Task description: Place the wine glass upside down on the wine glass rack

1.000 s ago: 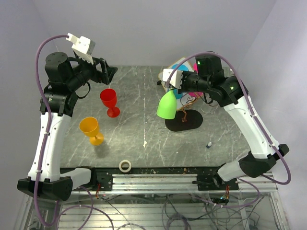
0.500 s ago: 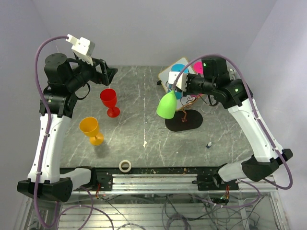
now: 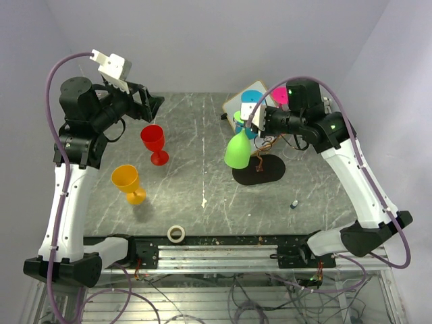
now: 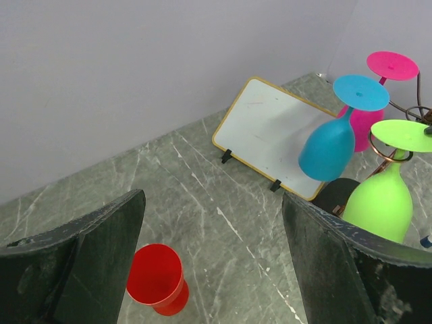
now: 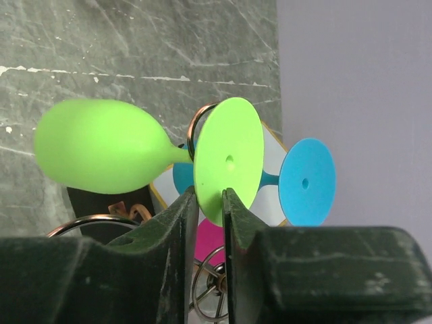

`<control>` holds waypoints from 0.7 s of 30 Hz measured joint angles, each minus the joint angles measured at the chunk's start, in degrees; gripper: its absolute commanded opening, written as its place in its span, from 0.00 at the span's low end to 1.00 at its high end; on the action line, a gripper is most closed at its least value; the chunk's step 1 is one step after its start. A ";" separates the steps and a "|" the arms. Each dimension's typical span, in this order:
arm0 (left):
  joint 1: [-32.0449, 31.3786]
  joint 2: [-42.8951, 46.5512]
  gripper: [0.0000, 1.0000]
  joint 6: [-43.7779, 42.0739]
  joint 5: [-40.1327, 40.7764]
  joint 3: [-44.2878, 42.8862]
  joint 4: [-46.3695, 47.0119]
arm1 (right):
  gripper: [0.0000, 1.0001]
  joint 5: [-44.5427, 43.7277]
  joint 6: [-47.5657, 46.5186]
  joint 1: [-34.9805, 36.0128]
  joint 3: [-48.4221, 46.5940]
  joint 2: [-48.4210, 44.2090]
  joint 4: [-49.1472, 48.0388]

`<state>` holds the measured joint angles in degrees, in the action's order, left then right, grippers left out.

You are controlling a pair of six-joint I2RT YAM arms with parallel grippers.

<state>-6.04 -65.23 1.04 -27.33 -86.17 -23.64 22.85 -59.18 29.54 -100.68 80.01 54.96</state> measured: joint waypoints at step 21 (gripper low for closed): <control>0.02 0.00 0.93 -1.29 0.00 2.03 -0.09 | 0.51 2.21 -1.29 -3.19 1.01 -1.68 0.59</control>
<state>-6.02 -65.23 -0.25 -27.33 -84.14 -23.73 25.06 -60.47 26.35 -99.68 78.32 55.55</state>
